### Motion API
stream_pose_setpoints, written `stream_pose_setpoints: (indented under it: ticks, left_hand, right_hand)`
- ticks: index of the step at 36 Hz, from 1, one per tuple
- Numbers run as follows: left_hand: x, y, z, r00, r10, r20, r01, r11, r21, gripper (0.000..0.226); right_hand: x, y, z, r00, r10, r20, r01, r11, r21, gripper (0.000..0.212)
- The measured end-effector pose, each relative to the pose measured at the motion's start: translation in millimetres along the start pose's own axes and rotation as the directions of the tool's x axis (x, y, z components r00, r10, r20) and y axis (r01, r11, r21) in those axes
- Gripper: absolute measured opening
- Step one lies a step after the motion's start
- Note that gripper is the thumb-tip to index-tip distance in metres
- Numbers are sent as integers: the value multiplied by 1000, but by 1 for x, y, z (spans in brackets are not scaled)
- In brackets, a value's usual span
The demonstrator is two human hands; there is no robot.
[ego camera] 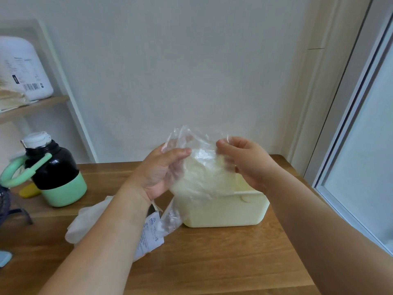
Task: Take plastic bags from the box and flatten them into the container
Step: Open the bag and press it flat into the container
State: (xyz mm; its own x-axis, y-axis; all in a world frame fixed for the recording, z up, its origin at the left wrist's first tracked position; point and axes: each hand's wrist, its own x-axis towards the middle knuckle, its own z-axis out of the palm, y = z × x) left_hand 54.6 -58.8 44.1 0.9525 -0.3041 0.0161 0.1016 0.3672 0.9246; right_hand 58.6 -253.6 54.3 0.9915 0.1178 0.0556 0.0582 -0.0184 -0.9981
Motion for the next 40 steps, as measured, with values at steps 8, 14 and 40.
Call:
stream_pose_setpoints:
  ticks: [8, 14, 40]
  left_hand:
    - [15, 12, -6, 682, 316, -660, -259, 948, 186, 28]
    - [10, 2, 6, 422, 827, -371, -314, 517, 796, 37]
    - [82, -54, 26, 849, -512, -131, 32, -198, 980, 58]
  right_hand:
    - [9, -1, -1, 986, 15, -166, 10, 989, 148, 25]
    - [24, 12, -14, 956, 79, -283, -137, 972, -191, 24]
    - [47, 40, -34, 947, 306, 97, 30, 217, -976, 60]
